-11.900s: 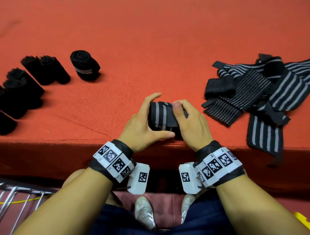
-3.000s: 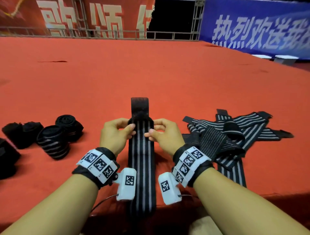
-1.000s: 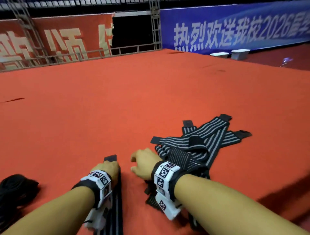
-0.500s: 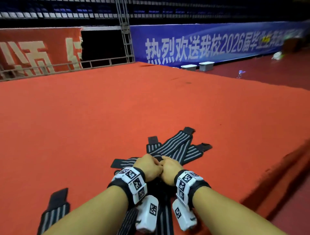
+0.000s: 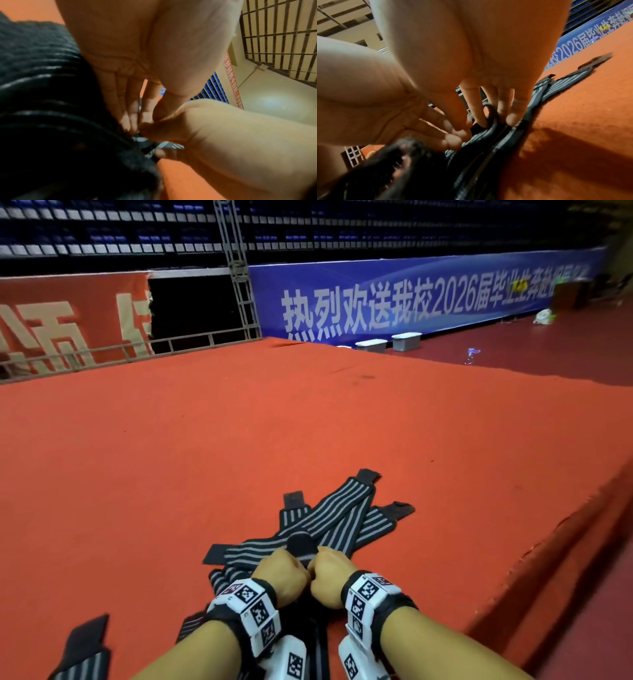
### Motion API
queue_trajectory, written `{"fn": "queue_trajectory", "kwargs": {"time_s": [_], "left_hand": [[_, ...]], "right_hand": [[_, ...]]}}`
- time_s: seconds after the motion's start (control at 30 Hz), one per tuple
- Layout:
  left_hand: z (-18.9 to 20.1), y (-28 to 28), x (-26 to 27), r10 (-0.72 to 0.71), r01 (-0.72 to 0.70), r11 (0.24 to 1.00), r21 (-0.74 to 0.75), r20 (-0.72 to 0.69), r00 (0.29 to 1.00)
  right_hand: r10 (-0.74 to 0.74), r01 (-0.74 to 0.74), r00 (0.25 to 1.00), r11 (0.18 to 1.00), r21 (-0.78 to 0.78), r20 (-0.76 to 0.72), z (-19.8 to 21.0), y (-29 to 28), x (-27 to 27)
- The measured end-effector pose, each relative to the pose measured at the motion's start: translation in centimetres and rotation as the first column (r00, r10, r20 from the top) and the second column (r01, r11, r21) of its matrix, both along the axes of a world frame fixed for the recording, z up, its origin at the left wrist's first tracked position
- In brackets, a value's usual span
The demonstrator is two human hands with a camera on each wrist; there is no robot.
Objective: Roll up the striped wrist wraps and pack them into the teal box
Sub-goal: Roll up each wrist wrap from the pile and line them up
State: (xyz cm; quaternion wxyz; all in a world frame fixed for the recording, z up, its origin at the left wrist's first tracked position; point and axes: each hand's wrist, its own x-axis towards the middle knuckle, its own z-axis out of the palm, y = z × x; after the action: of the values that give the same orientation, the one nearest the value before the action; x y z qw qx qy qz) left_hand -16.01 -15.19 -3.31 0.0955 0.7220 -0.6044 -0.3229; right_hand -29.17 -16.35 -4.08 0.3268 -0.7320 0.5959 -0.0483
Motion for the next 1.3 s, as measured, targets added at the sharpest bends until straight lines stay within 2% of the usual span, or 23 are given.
{"fn": "queue_trajectory", "kwargs": {"time_s": [0.23, 0.33, 0.5, 0.6, 0.67, 0.73, 0.8, 0.87, 1.0, 1.07, 1.17, 1.23, 1.3], "left_hand": [[-0.7, 1.5, 0.9, 0.013, -0.025, 0.992, -0.12, -0.099, 0.995], [-0.9, 2.1, 2.2, 0.037, -0.066, 0.979, -0.19, -0.154, 0.987], [-1.3, 2.8, 4.1, 0.007, -0.029, 0.984, -0.173, -0.124, 0.992], [-1.1, 3.2, 4.7, 0.033, -0.077, 0.977, -0.201, -0.21, 0.977], [-0.4, 2.8, 4.8, 0.062, -0.181, 0.942, -0.283, -0.384, 0.921], [1.0, 1.9, 4.9, 0.107, -0.335, 0.899, -0.283, -0.598, 0.794], [2.8, 1.1, 5.0, 0.146, -0.43, 0.878, -0.211, -0.738, 0.659], [4.9, 0.8, 5.2, 0.149, -0.465, 0.872, -0.151, -0.823, 0.548], [7.6, 0.1, 6.4, 0.091, -0.524, 0.836, -0.165, -0.899, 0.428], [9.2, -0.4, 6.5, -0.001, -0.53, 0.806, -0.264, -0.896, 0.444], [12.9, -1.4, 6.0, -0.145, -0.424, 0.793, -0.437, -0.812, 0.566], [14.9, -1.6, 5.6, -0.192, -0.373, 0.781, -0.5, -0.762, 0.619], [16.0, -1.3, 5.6, -0.206, -0.379, 0.756, -0.534, -0.744, 0.636]], "right_hand": [[0.017, 0.03, 0.99, 0.943, -0.332, 0.137, 2.1, 0.6, -0.1], [-0.03, 0.127, 0.971, 0.905, -0.405, 0.237, 2.4, 0.7, 0.8], [-0.05, 0.219, 0.942, 0.841, -0.496, 0.331, 4.0, 0.3, 2.3], [-0.041, 0.249, 0.927, 0.809, -0.533, 0.372, 4.8, 0.3, 3.2], [-0.012, 0.245, 0.92, 0.796, -0.553, 0.391, 5.3, 0.5, 3.6], [0.018, 0.231, 0.92, 0.782, -0.579, 0.391, 5.6, 0.7, 4.2], [0.019, 0.244, 0.919, 0.758, -0.605, 0.394, 5.9, 0.9, 4.6], [0.022, 0.249, 0.92, 0.737, -0.628, 0.39, 6.3, 1.0, 4.9], [0.078, 0.209, 0.927, 0.704, -0.679, 0.366, 6.6, 1.8, 5.8], [0.1, 0.208, 0.923, 0.685, -0.699, 0.372, 6.9, 2.1, 6.2], [0.123, 0.21, 0.924, 0.629, -0.749, 0.362, 8.0, 2.2, 6.2], [0.154, 0.201, 0.925, 0.578, -0.791, 0.348, 8.8, 2.1, 5.7], [0.214, 0.185, 0.918, 0.516, -0.836, 0.335, 9.7, 2.3, 5.3]]}}
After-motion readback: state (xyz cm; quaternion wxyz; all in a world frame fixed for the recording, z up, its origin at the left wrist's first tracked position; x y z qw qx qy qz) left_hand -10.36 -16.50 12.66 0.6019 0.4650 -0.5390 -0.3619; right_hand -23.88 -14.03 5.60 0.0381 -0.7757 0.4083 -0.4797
